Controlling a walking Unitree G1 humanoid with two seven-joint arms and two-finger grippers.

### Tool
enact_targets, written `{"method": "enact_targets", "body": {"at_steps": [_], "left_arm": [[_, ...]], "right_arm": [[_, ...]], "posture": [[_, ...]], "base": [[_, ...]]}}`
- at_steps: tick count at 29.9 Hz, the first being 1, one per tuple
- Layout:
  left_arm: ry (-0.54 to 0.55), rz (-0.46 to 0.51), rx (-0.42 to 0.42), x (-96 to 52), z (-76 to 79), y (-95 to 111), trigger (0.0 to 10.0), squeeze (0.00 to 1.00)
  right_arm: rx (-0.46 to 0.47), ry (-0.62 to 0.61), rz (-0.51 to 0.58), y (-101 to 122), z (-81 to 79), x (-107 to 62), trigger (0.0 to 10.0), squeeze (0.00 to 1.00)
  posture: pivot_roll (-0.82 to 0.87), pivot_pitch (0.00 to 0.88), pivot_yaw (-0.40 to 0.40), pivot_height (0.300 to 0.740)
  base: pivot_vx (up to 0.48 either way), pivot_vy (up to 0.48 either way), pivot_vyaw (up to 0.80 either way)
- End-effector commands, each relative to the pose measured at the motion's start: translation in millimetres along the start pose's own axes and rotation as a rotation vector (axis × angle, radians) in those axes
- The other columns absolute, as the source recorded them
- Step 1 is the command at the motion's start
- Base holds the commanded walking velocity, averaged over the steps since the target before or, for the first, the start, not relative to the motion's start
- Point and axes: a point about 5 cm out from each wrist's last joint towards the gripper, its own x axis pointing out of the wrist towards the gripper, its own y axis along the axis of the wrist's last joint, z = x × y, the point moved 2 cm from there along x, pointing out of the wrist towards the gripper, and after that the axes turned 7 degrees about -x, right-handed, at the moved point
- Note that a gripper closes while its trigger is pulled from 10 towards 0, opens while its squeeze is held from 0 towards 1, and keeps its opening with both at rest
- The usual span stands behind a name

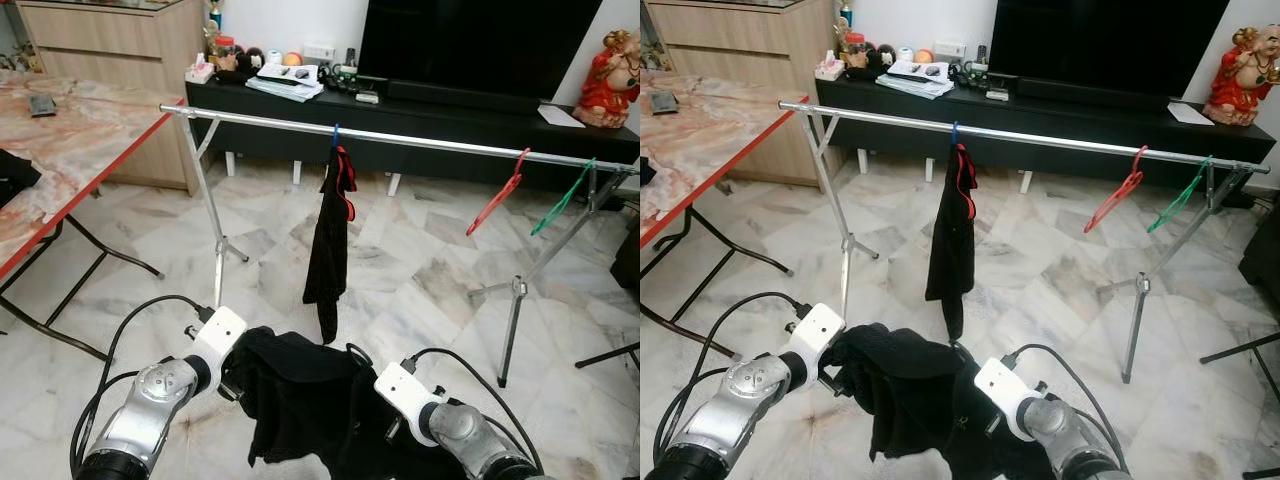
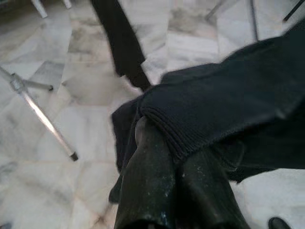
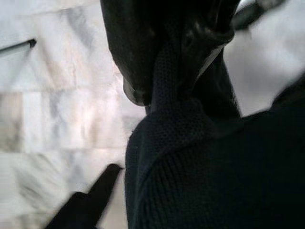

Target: Hang hanger

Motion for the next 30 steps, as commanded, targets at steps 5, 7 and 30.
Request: {"method": "enact_targets", "body": {"at_steps": [5,7,30], "left_arm": [[-0.091,0.043,0.015,-1.5,15.2,12.9,0.0,0.0],[-0.091,0.043,0.015,-1.5,15.2,12.9,0.0,0.0],[-0.257,0.166,0.015,0.4,55.1,53.3,8.7,0.0]], "right_arm": [[0.115,-0.019,0.007,5.0,-3.7,2.8,0.0,0.0],[0.115,-0.019,0.007,5.0,-3.7,2.8,0.0,0.0],[0.273,0.212,0.147,23.6,-36.0,5.8,0.0,0.0]], "posture": [[0.13,0.038,-0.071,0.74],[0.13,0.038,-0.071,0.74],[0.14,0.038,-0.062,0.74]], "base": [[0.0,0.0,0.0],[0.0,0.0,0.0],[0.0,0.0,0.0]]}}
